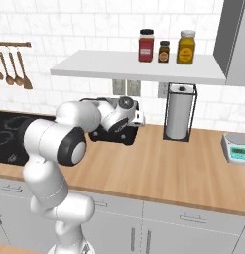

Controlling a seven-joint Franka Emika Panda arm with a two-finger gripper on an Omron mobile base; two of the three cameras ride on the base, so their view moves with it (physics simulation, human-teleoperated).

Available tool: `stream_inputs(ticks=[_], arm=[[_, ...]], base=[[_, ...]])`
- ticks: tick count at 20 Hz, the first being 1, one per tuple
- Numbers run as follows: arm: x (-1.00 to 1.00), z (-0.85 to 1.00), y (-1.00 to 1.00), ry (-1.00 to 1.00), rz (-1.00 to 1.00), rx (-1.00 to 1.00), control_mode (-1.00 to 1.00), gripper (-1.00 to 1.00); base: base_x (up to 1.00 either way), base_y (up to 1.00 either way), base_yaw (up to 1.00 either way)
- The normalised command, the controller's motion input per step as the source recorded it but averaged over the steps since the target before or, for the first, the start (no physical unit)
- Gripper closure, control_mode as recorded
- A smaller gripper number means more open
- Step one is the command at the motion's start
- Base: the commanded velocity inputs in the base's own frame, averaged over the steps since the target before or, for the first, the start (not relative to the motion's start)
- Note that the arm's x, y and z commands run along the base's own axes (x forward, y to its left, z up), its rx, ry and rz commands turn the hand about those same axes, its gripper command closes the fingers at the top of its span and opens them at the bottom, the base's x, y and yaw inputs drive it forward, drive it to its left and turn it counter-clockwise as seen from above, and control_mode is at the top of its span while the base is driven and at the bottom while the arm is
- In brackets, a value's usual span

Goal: Start the toaster. Once the lever pops up, take the bread to the plate on the dining counter.

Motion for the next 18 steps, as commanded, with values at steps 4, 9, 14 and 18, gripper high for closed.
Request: stream_inputs(ticks=[4, 9, 14, 18], arm=[[0.00, -0.20, 0.00, 0.00, 0.00, 0.00, -1.00, -1.00], [0.00, -0.18, 0.00, 0.00, 0.00, 0.00, -1.00, -1.00], [0.00, -0.20, 0.00, 0.00, 0.00, 0.00, -1.00, -1.00], [0.00, -0.22, 0.00, 0.00, 0.00, 0.00, -1.00, -1.00]], base=[[0.00, 0.00, 0.00], [0.00, 0.00, 0.00], [0.00, 0.00, 0.00], [0.00, 0.00, 0.00]])
